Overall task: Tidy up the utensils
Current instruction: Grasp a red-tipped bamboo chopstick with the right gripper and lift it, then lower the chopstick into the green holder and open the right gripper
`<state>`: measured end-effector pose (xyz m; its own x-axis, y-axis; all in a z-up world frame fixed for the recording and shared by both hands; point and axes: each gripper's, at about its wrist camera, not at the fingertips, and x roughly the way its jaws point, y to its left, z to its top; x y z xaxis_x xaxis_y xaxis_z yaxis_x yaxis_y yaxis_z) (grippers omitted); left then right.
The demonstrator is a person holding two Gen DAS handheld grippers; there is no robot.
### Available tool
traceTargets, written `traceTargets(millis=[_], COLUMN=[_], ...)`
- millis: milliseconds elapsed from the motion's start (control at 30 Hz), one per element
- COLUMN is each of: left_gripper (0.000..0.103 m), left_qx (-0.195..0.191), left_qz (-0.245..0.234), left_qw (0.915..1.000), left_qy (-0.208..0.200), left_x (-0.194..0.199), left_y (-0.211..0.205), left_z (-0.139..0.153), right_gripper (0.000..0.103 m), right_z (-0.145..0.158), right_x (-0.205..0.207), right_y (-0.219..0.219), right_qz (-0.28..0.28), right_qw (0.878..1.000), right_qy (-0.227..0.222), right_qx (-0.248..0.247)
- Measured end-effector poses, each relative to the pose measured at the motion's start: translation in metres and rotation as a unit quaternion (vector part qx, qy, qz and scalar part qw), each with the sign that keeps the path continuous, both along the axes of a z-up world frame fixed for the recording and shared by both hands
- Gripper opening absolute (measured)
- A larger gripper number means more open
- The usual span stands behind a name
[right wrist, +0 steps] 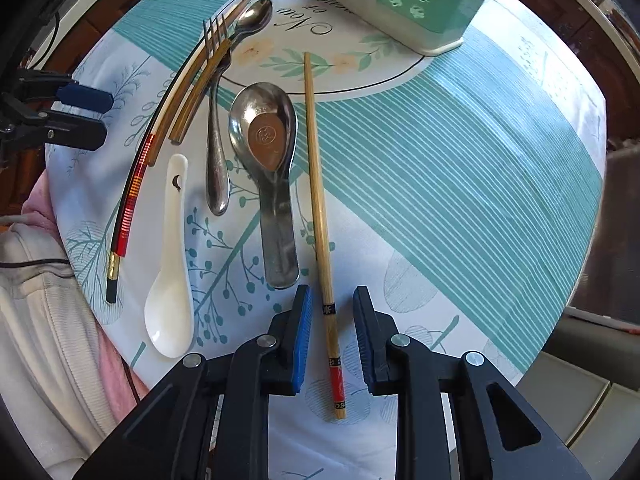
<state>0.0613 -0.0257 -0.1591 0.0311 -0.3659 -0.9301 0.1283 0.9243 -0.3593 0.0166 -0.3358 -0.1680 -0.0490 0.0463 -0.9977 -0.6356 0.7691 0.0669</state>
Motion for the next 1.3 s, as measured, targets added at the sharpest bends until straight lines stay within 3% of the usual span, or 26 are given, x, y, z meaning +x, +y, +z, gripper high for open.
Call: traceTargets(millis=[100,133,200,333,500,600,800,1033,1300], left_gripper=[0.071,0.071,0.071,0.071,0.066,0.049,0.031,0.031,0.031], left_qx=[0.002,0.002,0.003,0.004,0.003,-0.004,-0.008,-0.021,-0.018], left_qz=[-0.001,-0.001,-0.003,-0.005,-0.002,0.004,0.046,0.051,0.043], left_qw=[1.0000,1.0000,1.0000,1.0000,1.0000,0.9999,0.9987,0.9981,0.9986], left_qy=[0.002,0.002,0.003,0.000,0.003,0.014,0.022,-0.027,-0.027], left_x=[0.001,0.001,0.000,0.000,0.002,0.007,0.024,0.042,0.059], left_y=[-0.001,-0.002,-0.001,-0.003,-0.001,0.000,0.009,0.004,-0.015], left_z=[-0.001,-0.001,0.000,0.002,0.002,0.000,0.001,0.033,0.032], right_gripper=[0.019,0.007,0.006,0.006,0.006,0.006,0.006,0.006,0.006], right_z=[-0.002,-0.002,-0.005,0.002,0.027,0.044,0.082,0.147,0.193], right_x=[0.003,0.001,0.002,0.002,0.003,-0.002,-0.020,-0.013,0.021], right_y=[0.006,0.009,0.016,0.005,-0.024,-0.037,-0.063,-0.039,0.000], right_qz=[0.016,0.027,0.035,-0.016,-0.100,-0.145,-0.200,-0.203,-0.211], right_qw=[1.000,0.999,0.999,1.000,0.994,0.986,0.968,0.942,0.907], right_qy=[0.010,0.009,0.003,-0.015,-0.039,-0.063,-0.113,-0.188,-0.263], right_qx=[-0.008,-0.013,-0.023,-0.020,0.035,0.056,0.105,0.191,0.253])
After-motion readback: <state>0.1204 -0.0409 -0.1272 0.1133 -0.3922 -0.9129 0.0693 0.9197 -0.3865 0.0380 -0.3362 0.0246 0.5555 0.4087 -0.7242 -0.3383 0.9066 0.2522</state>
